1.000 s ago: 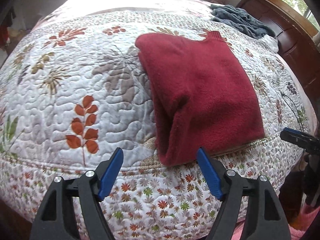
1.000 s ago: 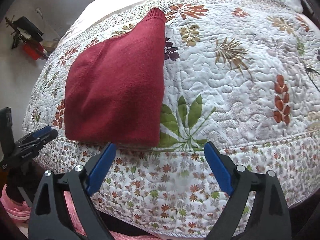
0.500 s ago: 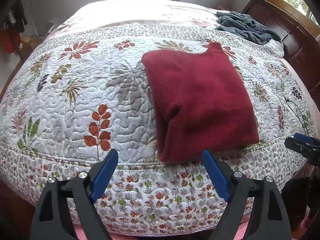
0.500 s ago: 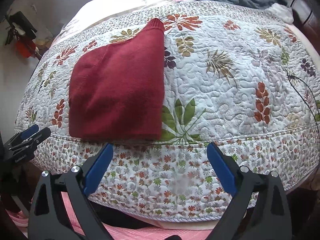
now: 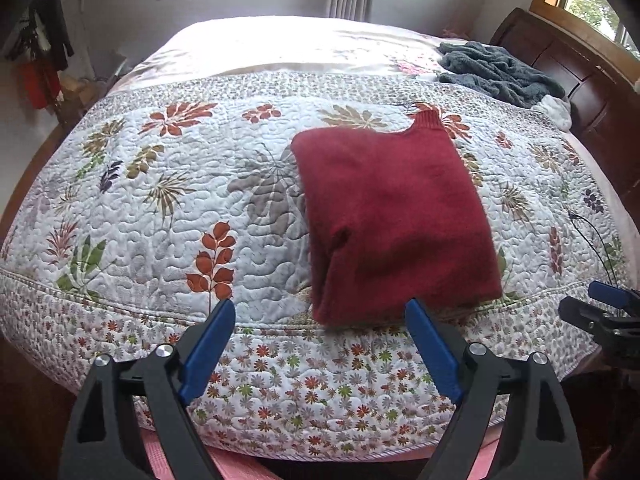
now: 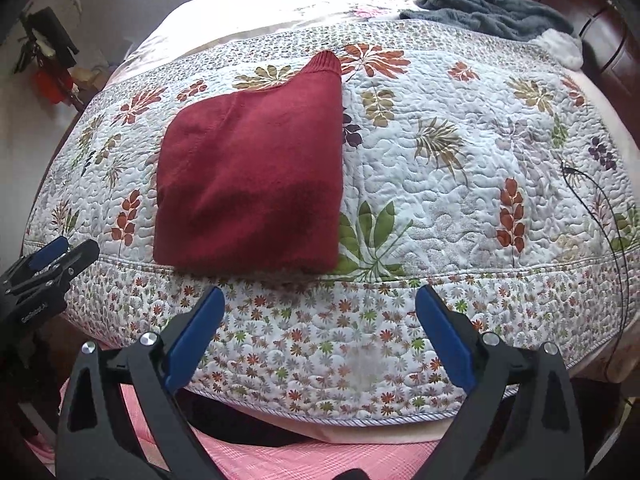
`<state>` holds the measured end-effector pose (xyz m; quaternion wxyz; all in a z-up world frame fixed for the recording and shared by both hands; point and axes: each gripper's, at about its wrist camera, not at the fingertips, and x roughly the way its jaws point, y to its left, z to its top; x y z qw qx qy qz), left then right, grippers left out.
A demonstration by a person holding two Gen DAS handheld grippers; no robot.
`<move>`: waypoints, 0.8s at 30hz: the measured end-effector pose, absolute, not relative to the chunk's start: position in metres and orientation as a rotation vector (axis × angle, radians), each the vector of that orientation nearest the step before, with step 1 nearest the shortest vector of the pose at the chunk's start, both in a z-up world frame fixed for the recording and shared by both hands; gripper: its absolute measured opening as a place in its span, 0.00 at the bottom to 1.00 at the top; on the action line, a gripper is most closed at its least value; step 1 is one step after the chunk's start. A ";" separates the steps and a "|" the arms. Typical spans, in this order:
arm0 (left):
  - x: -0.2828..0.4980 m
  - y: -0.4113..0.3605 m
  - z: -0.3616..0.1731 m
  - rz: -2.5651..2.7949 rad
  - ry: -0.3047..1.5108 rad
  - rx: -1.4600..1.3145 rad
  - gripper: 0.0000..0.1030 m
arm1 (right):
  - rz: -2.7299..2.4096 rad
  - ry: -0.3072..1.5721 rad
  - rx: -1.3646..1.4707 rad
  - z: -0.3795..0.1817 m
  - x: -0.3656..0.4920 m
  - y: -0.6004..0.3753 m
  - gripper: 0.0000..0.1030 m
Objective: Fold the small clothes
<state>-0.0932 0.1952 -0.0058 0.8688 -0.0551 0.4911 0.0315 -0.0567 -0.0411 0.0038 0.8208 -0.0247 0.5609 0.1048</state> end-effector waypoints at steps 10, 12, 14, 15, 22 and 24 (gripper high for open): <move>-0.102 0.191 0.004 0.087 1.032 -0.115 0.85 | 0.146 1.154 -0.111 0.019 -0.068 -0.032 0.95; -0.103 0.189 0.006 0.093 1.027 -0.100 0.85 | 0.148 1.152 -0.100 0.022 -0.069 -0.032 0.95; -0.103 0.187 0.007 0.098 1.026 -0.087 0.85 | 0.143 1.149 -0.100 0.024 -0.070 -0.032 0.95; -0.103 0.187 0.007 0.100 1.028 -0.083 0.85 | 0.137 1.148 -0.108 0.025 -0.070 -0.031 0.95; -0.104 0.185 0.007 0.118 1.027 -0.072 0.85 | 0.128 1.150 -0.119 0.027 -0.070 -0.031 0.95; -0.104 0.185 0.007 0.118 1.026 -0.070 0.85 | 0.131 1.150 -0.116 0.026 -0.069 -0.032 0.95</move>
